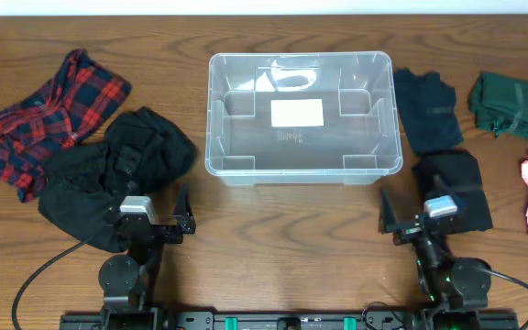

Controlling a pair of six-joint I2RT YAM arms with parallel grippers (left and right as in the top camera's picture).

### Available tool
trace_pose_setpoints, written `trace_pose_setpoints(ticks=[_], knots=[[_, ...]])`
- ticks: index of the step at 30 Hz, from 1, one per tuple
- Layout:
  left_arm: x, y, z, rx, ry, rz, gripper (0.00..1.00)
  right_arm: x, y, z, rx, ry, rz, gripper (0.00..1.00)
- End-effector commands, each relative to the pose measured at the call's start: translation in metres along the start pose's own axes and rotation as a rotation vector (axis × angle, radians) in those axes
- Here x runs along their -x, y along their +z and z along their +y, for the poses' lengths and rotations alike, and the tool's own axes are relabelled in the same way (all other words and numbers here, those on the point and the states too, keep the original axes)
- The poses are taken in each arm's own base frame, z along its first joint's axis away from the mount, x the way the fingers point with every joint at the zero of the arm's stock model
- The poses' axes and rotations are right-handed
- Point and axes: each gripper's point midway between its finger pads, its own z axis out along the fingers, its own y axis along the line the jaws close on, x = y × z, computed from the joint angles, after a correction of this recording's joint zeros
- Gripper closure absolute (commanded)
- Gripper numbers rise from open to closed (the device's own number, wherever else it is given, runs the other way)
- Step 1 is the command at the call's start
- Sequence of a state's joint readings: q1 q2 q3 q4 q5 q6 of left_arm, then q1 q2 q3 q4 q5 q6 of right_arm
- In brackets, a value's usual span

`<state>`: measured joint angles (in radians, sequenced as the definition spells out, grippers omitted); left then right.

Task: Pack container
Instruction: 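Move the right gripper toward the folded black garment right of the bin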

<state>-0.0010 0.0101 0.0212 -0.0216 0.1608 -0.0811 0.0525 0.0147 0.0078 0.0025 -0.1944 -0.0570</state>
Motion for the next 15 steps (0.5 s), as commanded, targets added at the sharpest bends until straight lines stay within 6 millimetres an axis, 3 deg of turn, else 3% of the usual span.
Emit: trace_pose_setpoints(ticks=[1, 8, 15], knots=[[-0.016, 0.001, 0.001, -0.003, -0.008, 0.048, 0.02, 0.018, -0.002, 0.016, 0.103, 0.087, -0.052, 0.01], [-0.016, 0.001, 0.001, -0.003, -0.008, 0.048, 0.02, 0.071, 0.005, 0.018, 0.141, 0.163, -0.002, 0.01], [-0.016, 0.001, 0.001, -0.003, -0.008, 0.048, 0.02, 0.096, 0.049, 0.029, 0.261, 0.255, 0.276, 0.01]])
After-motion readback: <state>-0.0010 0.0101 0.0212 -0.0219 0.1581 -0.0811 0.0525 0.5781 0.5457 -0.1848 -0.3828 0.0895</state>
